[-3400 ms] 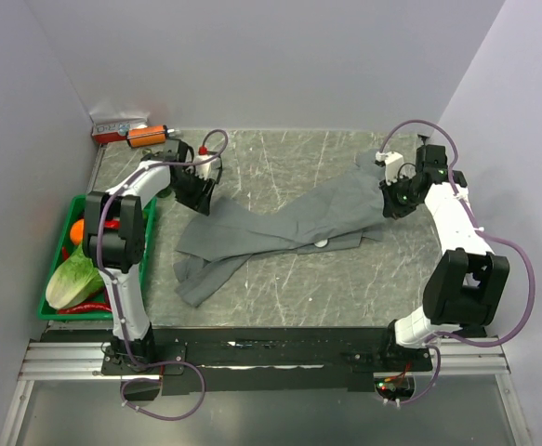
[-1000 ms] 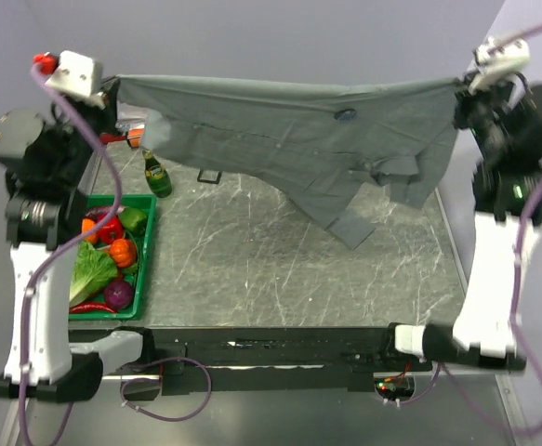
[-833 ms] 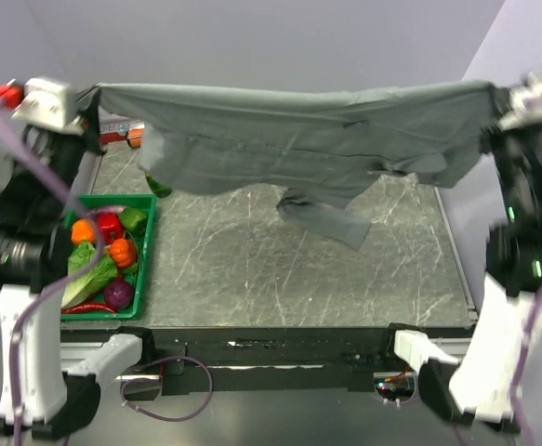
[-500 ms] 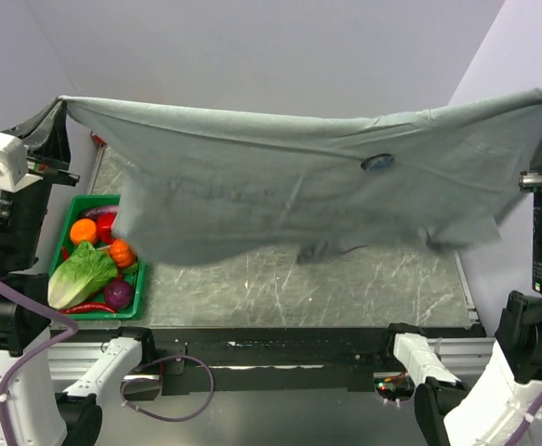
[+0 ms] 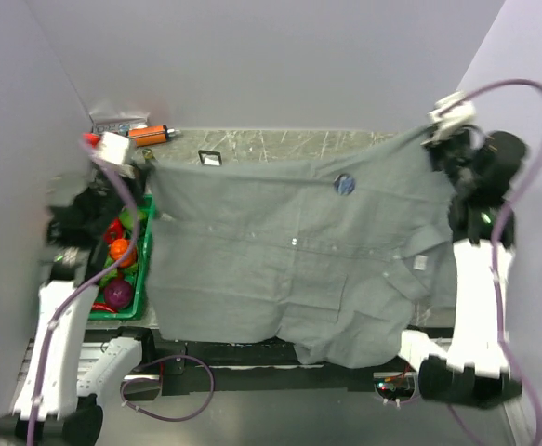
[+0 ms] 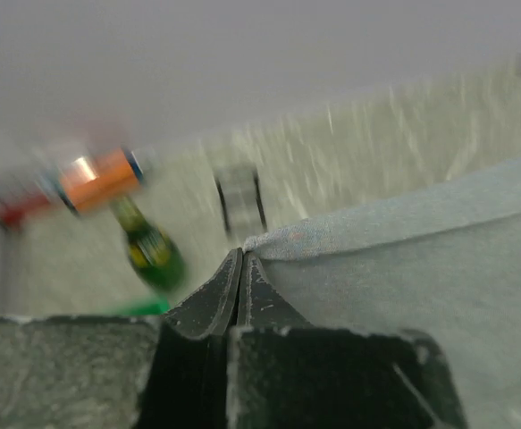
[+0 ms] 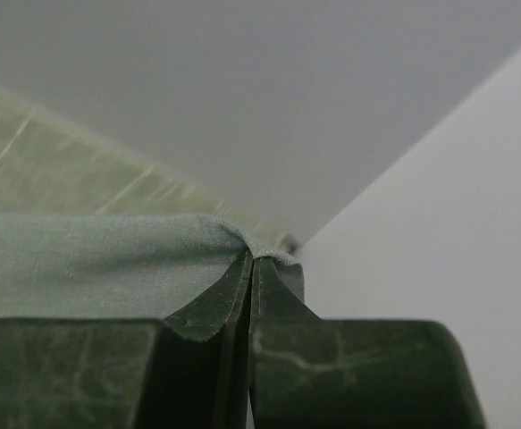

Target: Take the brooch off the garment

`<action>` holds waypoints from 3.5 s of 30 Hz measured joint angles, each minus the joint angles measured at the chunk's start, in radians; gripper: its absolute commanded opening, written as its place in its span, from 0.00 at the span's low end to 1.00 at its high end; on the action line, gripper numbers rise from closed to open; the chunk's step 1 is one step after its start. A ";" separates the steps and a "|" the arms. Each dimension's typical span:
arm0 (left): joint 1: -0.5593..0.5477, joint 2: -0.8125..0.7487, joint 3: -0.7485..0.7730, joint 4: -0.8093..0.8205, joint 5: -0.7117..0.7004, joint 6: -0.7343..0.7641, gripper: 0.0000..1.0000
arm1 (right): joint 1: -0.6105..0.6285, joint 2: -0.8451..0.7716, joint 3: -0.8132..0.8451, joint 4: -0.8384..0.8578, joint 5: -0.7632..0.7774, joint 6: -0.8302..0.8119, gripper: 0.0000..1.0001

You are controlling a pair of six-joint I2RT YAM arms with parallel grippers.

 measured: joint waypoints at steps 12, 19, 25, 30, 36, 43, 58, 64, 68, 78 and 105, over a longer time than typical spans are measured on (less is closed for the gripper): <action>0.003 0.420 -0.318 0.045 0.006 0.013 0.01 | 0.074 0.795 0.013 -0.079 -0.065 -0.119 0.00; 0.003 0.603 -0.175 0.105 -0.074 0.028 0.05 | 0.143 1.106 0.361 -0.088 0.080 -0.088 0.28; 0.003 0.601 -0.152 0.074 -0.101 0.045 0.48 | 0.200 1.132 0.491 -0.085 0.148 -0.038 0.67; 0.005 0.546 -0.148 -0.004 -0.092 0.051 0.56 | 0.214 1.052 0.454 -0.119 0.153 -0.005 0.69; 0.005 0.362 -0.164 -0.045 0.006 0.111 0.55 | 0.211 0.715 0.141 -0.217 0.093 -0.050 0.61; 0.005 0.386 -0.238 -0.195 0.158 0.300 0.42 | 0.212 0.485 -0.213 -0.387 0.003 -0.208 0.51; 0.001 0.609 -0.354 -0.304 0.172 0.489 0.41 | 0.177 0.695 -0.407 -0.317 0.208 -0.317 0.43; -0.065 0.656 -0.354 -0.305 0.174 0.484 0.41 | 0.138 0.781 -0.301 -0.244 0.290 -0.339 0.44; -0.119 0.671 -0.354 -0.301 0.175 0.469 0.40 | 0.142 0.847 -0.196 -0.251 0.336 -0.348 0.46; -0.134 0.662 -0.220 -0.315 0.224 0.352 0.52 | 0.267 0.816 0.144 -0.348 0.110 -0.203 0.64; -0.087 1.138 0.172 -0.240 0.242 0.085 0.48 | 0.423 1.175 0.324 -0.071 0.069 -0.363 0.79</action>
